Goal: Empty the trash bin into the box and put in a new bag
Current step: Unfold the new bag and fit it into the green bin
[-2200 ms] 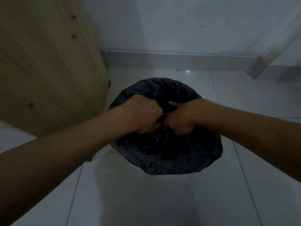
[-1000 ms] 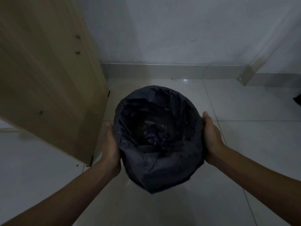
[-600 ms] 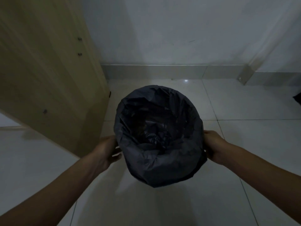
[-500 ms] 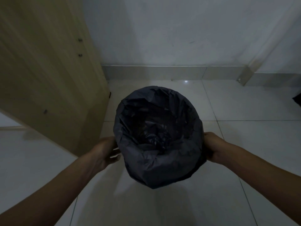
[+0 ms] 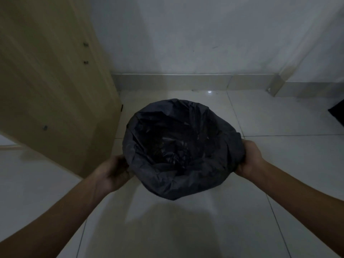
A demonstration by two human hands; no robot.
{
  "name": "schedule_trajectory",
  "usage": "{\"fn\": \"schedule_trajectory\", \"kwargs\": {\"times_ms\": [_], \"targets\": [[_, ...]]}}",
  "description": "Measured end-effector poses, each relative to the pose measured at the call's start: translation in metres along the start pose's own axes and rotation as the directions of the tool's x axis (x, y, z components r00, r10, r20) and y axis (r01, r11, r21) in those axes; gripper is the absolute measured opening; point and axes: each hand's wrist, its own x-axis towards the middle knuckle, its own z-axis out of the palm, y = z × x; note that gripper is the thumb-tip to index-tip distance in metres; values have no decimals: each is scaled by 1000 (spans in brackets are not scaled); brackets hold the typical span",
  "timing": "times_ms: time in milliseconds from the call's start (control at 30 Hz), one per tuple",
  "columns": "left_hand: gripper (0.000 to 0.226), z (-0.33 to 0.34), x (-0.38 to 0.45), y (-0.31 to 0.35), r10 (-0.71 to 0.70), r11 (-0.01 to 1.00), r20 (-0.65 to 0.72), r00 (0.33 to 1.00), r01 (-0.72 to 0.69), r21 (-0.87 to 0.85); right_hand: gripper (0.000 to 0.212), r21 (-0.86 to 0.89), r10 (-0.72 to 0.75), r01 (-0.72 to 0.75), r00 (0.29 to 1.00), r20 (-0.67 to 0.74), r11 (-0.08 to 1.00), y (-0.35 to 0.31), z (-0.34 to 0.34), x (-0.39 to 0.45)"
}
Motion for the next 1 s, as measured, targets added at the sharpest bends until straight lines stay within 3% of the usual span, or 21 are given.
{"fn": "schedule_trajectory", "kwargs": {"times_ms": [33, 67, 100, 133, 167, 200, 267, 367, 467, 533, 633, 767, 867, 1000], "targets": [[45, -4, -2, 0, 4, 998, 43, 999, -1, -67, 32, 5, -9, 9, 1000, 13, 1000, 0, -1, 0], [67, -8, -3, -1, 6, 992, 87, 996, 4, -123, 26, 2, -9, 9, 999, 39, 1000, -1, -2, -1], [88, -10, -6, -1, -7, 986, 168, 986, 34, -160, 32, 11, -7, 5, 995, 100, 1000, -2, -3, -3], [98, -11, -7, -1, 4, 985, 212, 977, 32, -170, 53, 17, 0, -2, 990, 138, 1000, -3, -6, -2], [96, -10, -10, -3, 14, 987, 238, 971, 25, -159, 69, -1, 13, -12, 992, 123, 1000, -2, -8, 1], [84, -5, -12, -3, 20, 991, 240, 971, 13, -134, 71, -51, 17, -13, 996, 87, 999, -2, -6, 1], [39, 2, -11, -6, 35, 997, 107, 994, -27, -72, 49, -136, -12, 9, 1000, -18, 991, 2, -6, 3], [46, -3, -7, -17, 107, 994, -110, 988, -109, -19, 58, -208, -83, 56, 989, -124, 976, 11, -19, 10], [29, -10, -18, -41, 147, 989, -274, 950, -148, 20, 53, -264, -118, 82, 985, -127, 961, 23, -32, 3], [14, -10, -27, -58, 167, 986, -212, 963, -168, 13, 44, -306, -75, 60, 996, -40, 950, 31, -36, -7], [13, -2, -37, -71, 133, 990, -79, 988, -129, 47, 35, -264, 14, 14, 994, 106, 964, 39, -41, -19], [13, 3, -41, -70, 112, 993, 23, 994, -110, -45, 21, -84, 34, -27, 996, 81, 996, 35, -45, -23], [14, 1, -42, -72, 111, 993, 47, 993, -113, 37, 10, -150, 76, -60, 992, 104, 987, 35, -47, -27], [16, -3, -48, -78, -58, 989, 145, 988, 37, 142, 29, -176, 139, -120, 985, 101, 977, 44, -49, -42]]}}
